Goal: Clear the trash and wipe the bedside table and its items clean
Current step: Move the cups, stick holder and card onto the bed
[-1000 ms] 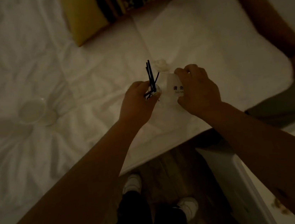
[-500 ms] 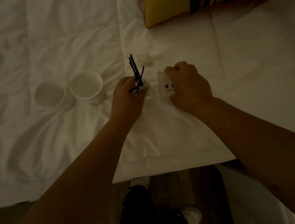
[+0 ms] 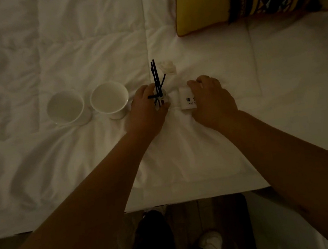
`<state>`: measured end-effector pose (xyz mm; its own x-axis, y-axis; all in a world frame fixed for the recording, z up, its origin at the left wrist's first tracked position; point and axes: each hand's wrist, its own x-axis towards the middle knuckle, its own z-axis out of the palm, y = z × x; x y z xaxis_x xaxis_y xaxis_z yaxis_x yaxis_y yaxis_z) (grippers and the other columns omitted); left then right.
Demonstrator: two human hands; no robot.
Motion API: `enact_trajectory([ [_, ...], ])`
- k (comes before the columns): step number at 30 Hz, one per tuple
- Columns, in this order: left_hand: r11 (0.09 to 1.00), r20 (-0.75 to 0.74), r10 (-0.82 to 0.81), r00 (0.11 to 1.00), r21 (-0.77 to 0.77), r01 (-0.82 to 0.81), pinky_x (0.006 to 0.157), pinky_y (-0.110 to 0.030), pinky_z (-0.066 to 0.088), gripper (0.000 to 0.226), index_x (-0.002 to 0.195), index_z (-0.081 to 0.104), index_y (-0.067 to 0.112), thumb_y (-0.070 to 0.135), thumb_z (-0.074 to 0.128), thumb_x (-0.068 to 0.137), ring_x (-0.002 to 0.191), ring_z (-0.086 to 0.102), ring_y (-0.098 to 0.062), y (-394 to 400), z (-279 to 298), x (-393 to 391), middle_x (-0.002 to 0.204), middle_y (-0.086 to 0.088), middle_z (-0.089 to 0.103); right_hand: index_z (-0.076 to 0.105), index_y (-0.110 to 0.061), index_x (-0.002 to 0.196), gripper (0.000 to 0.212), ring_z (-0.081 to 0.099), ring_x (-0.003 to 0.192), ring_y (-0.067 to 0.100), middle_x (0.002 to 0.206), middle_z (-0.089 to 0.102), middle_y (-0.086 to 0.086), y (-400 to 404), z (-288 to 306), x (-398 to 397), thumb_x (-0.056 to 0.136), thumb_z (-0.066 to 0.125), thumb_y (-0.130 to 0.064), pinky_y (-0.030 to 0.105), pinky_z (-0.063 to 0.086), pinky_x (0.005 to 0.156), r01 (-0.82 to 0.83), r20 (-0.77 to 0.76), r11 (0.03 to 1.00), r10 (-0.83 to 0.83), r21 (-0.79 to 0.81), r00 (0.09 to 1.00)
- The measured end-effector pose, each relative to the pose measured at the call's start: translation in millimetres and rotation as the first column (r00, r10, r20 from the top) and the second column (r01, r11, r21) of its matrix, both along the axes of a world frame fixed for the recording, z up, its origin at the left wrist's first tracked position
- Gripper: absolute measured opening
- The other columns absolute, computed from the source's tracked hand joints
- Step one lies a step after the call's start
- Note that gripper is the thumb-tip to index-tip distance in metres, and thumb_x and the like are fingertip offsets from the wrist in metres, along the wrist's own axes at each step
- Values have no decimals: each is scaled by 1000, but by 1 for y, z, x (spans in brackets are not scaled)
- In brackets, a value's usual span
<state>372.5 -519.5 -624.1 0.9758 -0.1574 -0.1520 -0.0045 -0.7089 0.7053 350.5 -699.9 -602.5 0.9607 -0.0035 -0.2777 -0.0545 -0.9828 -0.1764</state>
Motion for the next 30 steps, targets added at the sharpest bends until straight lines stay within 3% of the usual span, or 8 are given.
enact_trajectory([
  [4, 999, -29, 1, 1000, 35, 0, 99, -39, 45, 51, 130, 51, 17, 33, 68, 84, 116, 52, -21, 4, 6, -10, 129, -2, 54, 31, -19, 145, 77, 27, 134, 31, 149, 28, 10, 3, 5, -9, 78, 69, -27, 46, 39, 97, -22, -12, 1000, 22, -5, 1000],
  [7, 999, 34, 25, 999, 41, -27, 99, -21, 32, 54, 132, 47, 13, 26, 69, 84, 123, 45, -18, 10, 13, -28, 133, -4, 50, 28, -19, 147, 78, 21, 139, 30, 155, 20, 11, 5, 9, -23, 80, 66, -27, 44, 32, 105, -51, -11, 999, 51, -8, 999],
  [9, 996, 27, 47, 999, 72, -49, 99, -19, 26, 61, 139, 41, 11, 26, 68, 86, 128, 41, -19, 16, 16, -40, 141, -6, 45, 28, -18, 147, 76, 20, 139, 30, 156, 18, 11, 6, 12, -33, 81, 65, -27, 44, 31, 106, -70, -13, 997, 70, -9, 997],
  [14, 985, 22, 69, 997, 157, -71, 103, -33, 35, 55, 135, 46, 9, 27, 65, 87, 124, 46, -26, 24, 31, -79, 138, -10, 47, 26, -18, 148, 76, 18, 140, 29, 158, 14, 10, 6, 30, -60, 82, 63, -27, 44, 31, 107, -124, -31, 992, 124, -11, 992],
  [20, 980, -21, 78, 997, 186, -72, 103, -36, 36, 47, 131, 51, 7, 23, 64, 89, 125, 46, -28, 38, 57, -127, 138, -13, 48, 25, -18, 147, 73, 17, 141, 31, 157, 16, 13, 12, 67, -79, 85, 61, -30, 44, 30, 105, -212, -41, 976, 211, -45, 977],
  [30, 894, 24, 399, 917, 209, -395, 110, -41, 33, 56, 137, 45, 9, 29, 65, 89, 133, 40, -30, 159, 196, -221, 144, -15, 43, 22, -19, 148, 71, 23, 139, 33, 156, 20, 12, 136, 182, -124, 88, 55, -37, 45, 31, 107, -520, 6, 854, 520, -17, 854],
])
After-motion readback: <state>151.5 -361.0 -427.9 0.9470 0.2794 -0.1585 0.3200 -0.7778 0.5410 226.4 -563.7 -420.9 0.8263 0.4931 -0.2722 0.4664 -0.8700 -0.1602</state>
